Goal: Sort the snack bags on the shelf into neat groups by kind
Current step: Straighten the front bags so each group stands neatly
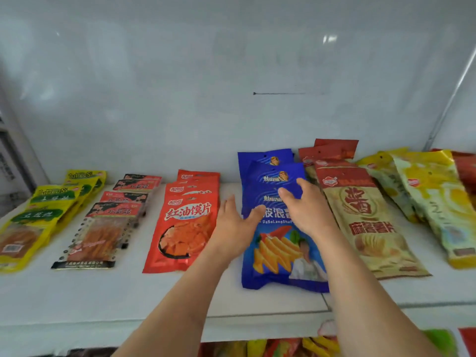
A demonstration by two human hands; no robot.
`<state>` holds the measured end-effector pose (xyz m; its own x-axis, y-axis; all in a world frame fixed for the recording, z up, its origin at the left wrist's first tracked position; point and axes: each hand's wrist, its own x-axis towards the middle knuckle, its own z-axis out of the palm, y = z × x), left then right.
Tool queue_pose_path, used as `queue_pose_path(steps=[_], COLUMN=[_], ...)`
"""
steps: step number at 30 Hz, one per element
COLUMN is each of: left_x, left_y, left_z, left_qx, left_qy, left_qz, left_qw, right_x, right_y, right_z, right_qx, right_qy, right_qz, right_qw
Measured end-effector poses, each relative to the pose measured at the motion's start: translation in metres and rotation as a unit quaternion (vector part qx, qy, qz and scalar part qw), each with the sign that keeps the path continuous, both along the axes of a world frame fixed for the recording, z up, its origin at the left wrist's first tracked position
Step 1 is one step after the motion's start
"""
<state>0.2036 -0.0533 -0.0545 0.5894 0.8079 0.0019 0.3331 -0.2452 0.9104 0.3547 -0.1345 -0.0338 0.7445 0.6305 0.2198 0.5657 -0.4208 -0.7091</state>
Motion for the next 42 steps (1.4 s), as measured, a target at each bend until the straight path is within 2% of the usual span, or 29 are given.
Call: queue_pose_path(steps=[3,6,8,13,17,21,27,31,33,35,37,39,42], left_x=[0.023,0.038,0.036,0.038,0.045,0.054,0.061,0.062,0.062,0.058,0.049,0.04,0.029], left_y=[0.0,0.008,0.0,0.007,0.02,0.036,0.047,0.052,0.049,0.04,0.02,-0.005,-0.036], left_z=[-0.017,-0.04,-0.032,-0.03,-0.018,-0.006,-0.014,-0.016,-0.011,-0.003,0.004,0.001,-0.012], left_qx=[-0.061,-0.017,0.008,0.001,-0.071,-0.135,-0.09,-0.066,-0.035,0.069,0.21,0.309,0.385], left_qy=[-0.033,-0.014,-0.014,-0.01,-0.028,-0.047,-0.055,-0.048,-0.038,0.021,0.095,0.141,0.204], left_qz=[0.039,0.044,0.041,0.047,0.044,0.025,-0.006,0.009,0.015,0.027,0.043,0.019,-0.04], left_qw=[0.997,0.999,0.999,0.999,0.996,0.989,0.994,0.997,0.999,0.997,0.972,0.94,0.899], right_x=[0.011,0.022,0.027,0.043,0.054,0.065,0.072,0.072,0.071,0.069,0.069,0.072,0.08], right_y=[-0.006,0.0,0.003,0.006,0.018,0.036,0.046,0.05,0.056,0.062,0.07,0.08,0.095], right_z=[-0.019,-0.032,-0.034,-0.026,-0.011,-0.012,-0.023,-0.019,-0.013,-0.003,0.006,0.012,0.015], right_qx=[-0.035,-0.017,-0.018,-0.021,-0.034,0.0,-0.024,-0.061,-0.087,-0.107,-0.12,-0.13,-0.168], right_qy=[0.05,0.13,0.159,0.165,0.172,0.232,0.209,0.187,0.117,0.015,-0.072,-0.126,-0.163], right_qz=[-0.014,-0.007,-0.003,0.018,0.0,-0.001,0.003,0.005,-0.008,-0.018,0.001,0.038,0.074], right_qw=[0.998,0.991,0.987,0.986,0.984,0.973,0.978,0.981,0.989,0.994,0.99,0.983,0.969])
